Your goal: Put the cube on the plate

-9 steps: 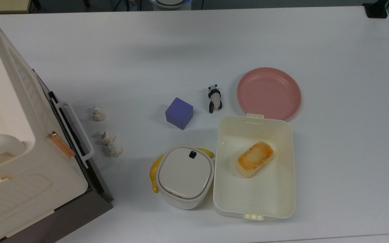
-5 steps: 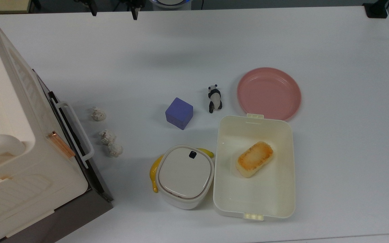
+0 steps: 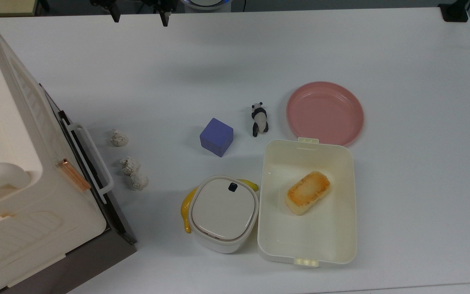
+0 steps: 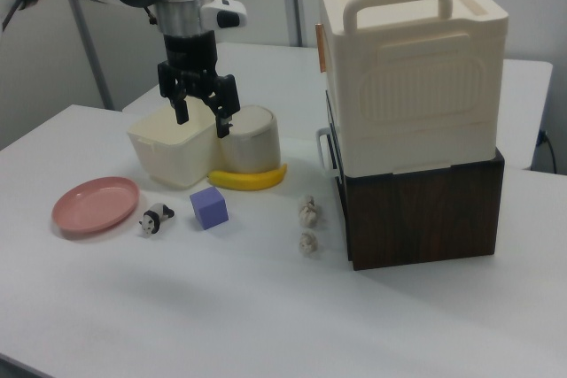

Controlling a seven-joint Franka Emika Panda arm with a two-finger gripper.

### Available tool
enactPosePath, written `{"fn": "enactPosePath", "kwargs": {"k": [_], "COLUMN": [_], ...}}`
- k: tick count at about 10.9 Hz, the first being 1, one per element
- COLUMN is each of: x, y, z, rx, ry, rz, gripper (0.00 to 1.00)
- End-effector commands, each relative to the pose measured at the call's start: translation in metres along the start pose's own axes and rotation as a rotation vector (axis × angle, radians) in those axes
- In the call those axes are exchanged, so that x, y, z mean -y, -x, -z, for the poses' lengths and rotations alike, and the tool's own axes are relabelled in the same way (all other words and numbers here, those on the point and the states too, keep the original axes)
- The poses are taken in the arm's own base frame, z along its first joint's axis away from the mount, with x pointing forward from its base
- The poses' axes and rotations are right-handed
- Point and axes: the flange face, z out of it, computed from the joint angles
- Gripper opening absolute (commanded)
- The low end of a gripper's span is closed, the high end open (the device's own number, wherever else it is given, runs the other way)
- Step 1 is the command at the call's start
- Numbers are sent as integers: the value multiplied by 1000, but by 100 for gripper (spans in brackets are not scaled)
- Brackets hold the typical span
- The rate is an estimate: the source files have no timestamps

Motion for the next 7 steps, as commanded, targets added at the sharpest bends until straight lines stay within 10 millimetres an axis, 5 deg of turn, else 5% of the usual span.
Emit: {"fn": "enactPosePath", "kwargs": {"k": [1,4,7], "x": [4,6,20], "y": [-2,-10,-39], "z": [0,-1,-42], "rx": [-18,-60,-54], "ry": [-18,-19,-60], "rz": [-14,-14,-31], "gripper": [100,100,100]}}
